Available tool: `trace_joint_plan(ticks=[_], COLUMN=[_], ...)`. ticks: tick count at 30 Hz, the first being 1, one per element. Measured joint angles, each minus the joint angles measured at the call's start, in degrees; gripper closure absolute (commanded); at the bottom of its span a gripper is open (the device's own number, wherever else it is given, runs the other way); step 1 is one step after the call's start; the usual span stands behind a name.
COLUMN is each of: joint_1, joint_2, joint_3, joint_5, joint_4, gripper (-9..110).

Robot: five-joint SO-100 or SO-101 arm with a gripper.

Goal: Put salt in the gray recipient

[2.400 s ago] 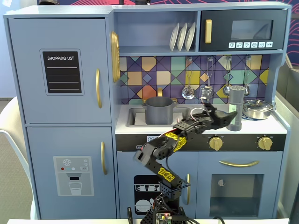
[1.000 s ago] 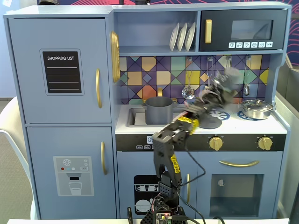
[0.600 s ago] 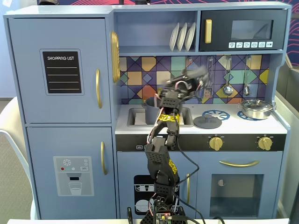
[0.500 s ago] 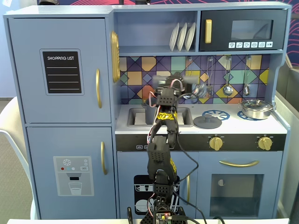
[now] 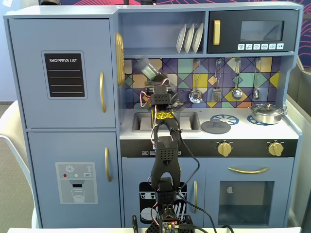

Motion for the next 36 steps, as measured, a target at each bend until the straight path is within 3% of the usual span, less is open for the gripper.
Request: trace_joint_plan(ticks=[4, 11, 19, 28, 36], joint_1=[-0.79, -0.44, -3.34, 0.7, -0.7], joint_2=[-0.09, -3.87, -5.45, -8.09, -9.32], joint_3=[0.0, -4.13, -4.48, -6.59, -4.83], joint_5=[3.52, 7.73, 8.0, 8.35, 5.19], joint_4=[-3.34, 9.67, -5.98, 10.37, -10.2], gripper=[102, 102, 102, 102, 102])
